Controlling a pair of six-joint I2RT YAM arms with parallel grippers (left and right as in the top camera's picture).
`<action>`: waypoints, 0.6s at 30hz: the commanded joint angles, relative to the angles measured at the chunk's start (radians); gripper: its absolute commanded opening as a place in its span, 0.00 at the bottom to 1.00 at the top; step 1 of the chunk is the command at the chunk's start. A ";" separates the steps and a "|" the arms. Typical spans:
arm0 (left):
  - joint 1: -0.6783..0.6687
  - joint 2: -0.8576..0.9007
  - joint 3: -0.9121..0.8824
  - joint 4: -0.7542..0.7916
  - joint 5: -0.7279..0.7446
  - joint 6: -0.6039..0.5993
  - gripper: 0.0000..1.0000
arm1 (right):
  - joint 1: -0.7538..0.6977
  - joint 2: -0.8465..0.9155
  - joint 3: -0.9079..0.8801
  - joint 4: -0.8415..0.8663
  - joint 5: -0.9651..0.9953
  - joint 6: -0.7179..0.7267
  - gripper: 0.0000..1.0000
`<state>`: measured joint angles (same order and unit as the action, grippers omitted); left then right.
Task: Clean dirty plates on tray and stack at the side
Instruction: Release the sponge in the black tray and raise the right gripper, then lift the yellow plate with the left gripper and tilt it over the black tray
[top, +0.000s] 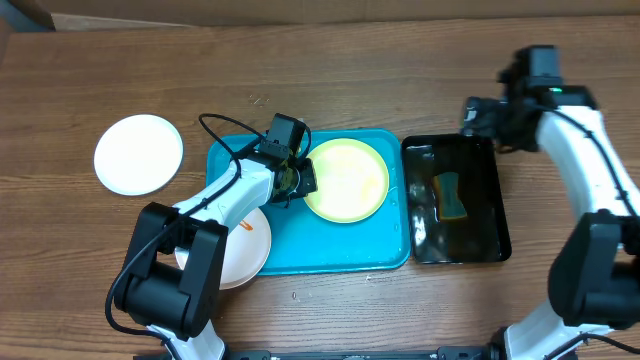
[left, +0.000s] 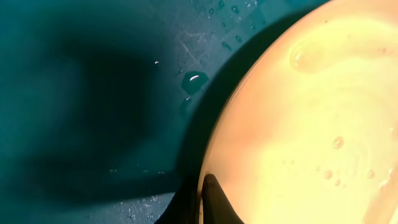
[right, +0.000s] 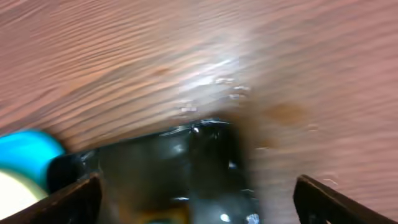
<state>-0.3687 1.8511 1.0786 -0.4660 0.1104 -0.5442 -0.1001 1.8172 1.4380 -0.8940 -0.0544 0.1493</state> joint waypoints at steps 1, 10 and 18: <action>0.016 0.015 0.010 -0.031 -0.016 0.063 0.04 | -0.082 -0.003 0.014 -0.021 0.001 0.027 1.00; 0.098 -0.088 0.079 -0.083 -0.008 0.183 0.04 | -0.226 -0.003 0.014 -0.027 0.001 0.027 1.00; 0.109 -0.214 0.084 -0.054 -0.010 0.256 0.04 | -0.238 -0.003 0.014 -0.028 0.001 0.027 1.00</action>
<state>-0.2543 1.7008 1.1328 -0.5339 0.1009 -0.3389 -0.3382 1.8172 1.4380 -0.9268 -0.0521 0.1650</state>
